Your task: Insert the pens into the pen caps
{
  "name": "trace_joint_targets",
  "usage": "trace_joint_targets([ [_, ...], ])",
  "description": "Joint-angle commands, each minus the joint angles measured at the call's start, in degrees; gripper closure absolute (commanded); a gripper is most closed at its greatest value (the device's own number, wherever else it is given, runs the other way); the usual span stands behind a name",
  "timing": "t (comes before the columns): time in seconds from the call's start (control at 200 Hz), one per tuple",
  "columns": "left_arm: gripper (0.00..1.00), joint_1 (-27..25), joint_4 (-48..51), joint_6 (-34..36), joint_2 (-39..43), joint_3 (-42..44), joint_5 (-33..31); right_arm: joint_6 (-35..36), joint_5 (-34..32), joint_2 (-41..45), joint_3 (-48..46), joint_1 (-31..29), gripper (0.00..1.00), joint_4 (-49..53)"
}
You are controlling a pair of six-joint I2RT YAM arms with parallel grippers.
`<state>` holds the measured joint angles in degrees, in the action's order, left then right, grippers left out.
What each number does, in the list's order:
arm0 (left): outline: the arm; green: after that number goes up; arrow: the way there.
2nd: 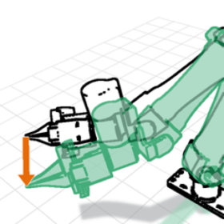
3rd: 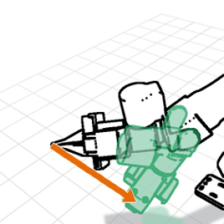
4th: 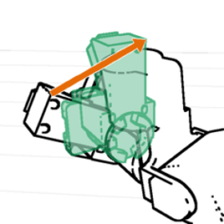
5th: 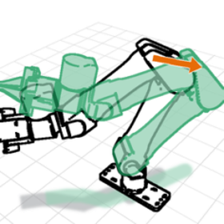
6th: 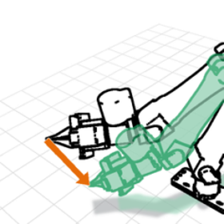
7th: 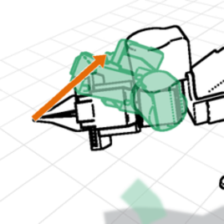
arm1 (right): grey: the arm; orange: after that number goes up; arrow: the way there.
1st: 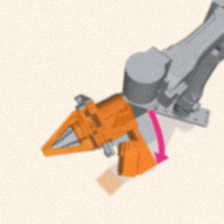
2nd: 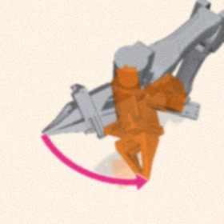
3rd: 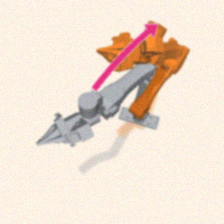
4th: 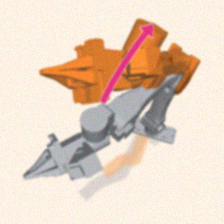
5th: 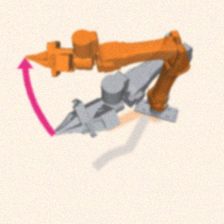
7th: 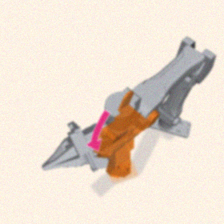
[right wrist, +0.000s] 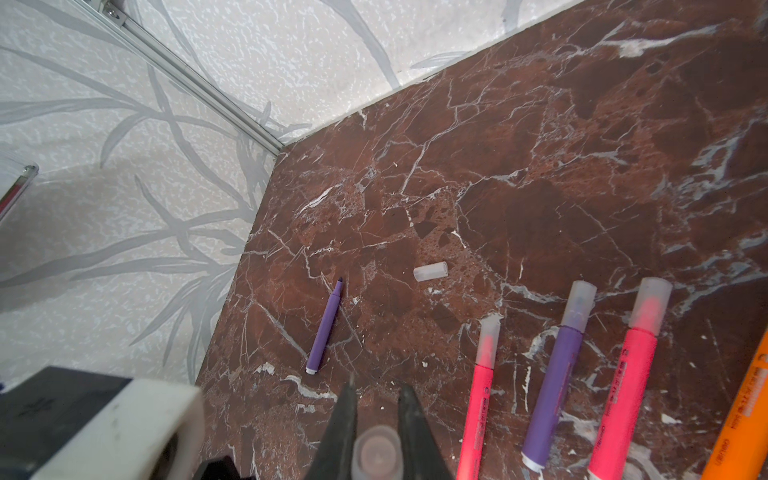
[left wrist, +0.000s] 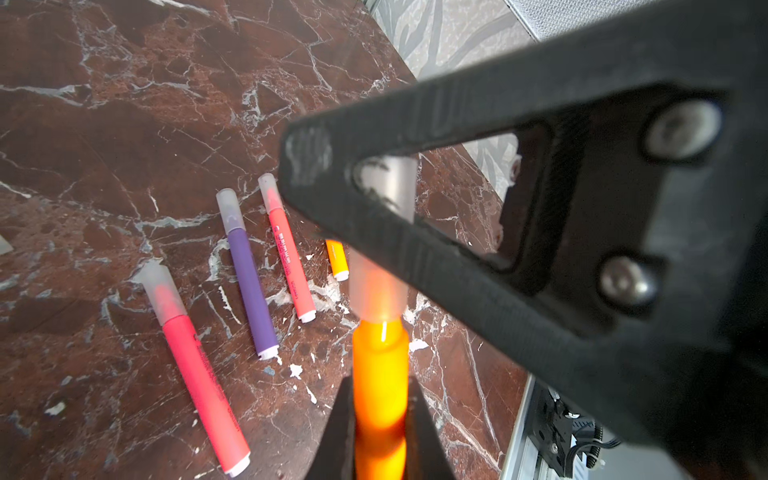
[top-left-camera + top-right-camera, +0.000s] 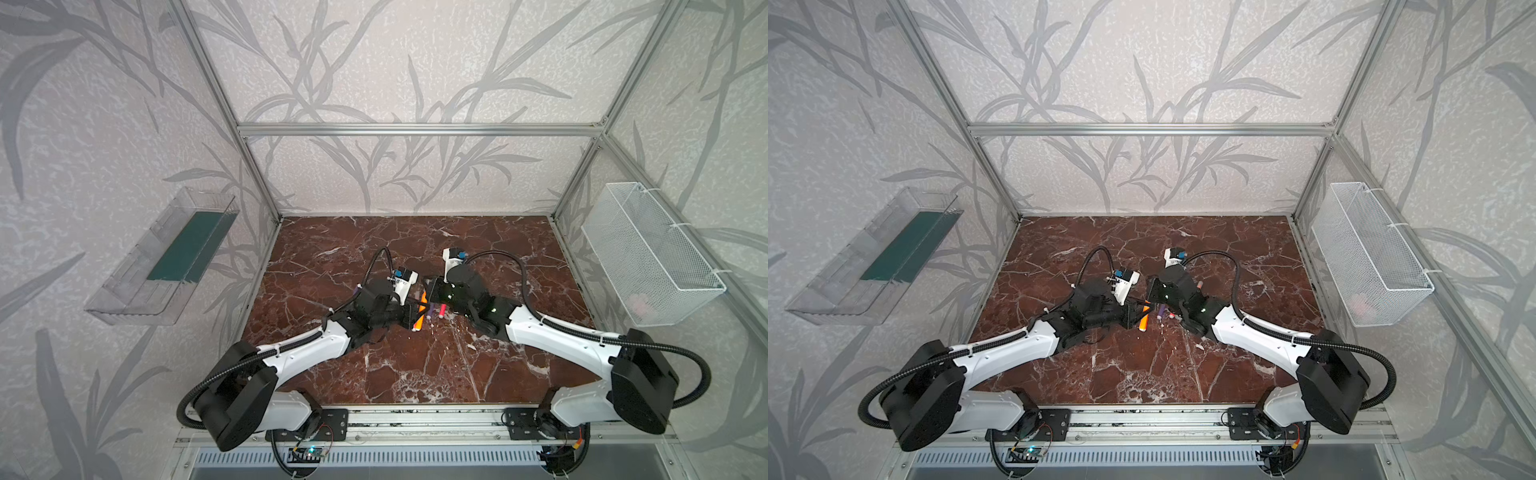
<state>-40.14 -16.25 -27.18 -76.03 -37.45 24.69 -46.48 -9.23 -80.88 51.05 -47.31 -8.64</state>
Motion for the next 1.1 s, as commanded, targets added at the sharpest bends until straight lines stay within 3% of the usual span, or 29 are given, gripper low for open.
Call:
trace_joint_targets([
  [0.0, 1.00, 0.70, 0.61, -0.10, 2.12, -1.10, 0.19, 2.29, 3.60, -0.29, -2.92, 0.05, 1.00, -5.75],
  [0.245, 1.00, 2.23, 0.85, -0.46, 2.36, -1.59, 2.41, 5.65, 7.38, 2.57, -10.20, 0.29, 1.00, -14.06],
  [0.49, 1.00, 4.25, -3.65, -3.74, 4.13, -0.02, 6.12, 2.41, 17.93, 4.68, -17.70, 4.84, 1.00, -26.28],
  [0.75, 1.00, 4.18, -7.80, -8.32, 5.44, -0.01, 6.46, -0.86, 15.65, 5.83, -19.65, 2.38, 1.00, -31.25],
  [1.095, 1.00, 1.52, 11.01, 2.21, 4.62, -6.59, -14.48, -1.70, 7.29, 5.26, -7.82, -3.47, 1.00, -6.74],
])
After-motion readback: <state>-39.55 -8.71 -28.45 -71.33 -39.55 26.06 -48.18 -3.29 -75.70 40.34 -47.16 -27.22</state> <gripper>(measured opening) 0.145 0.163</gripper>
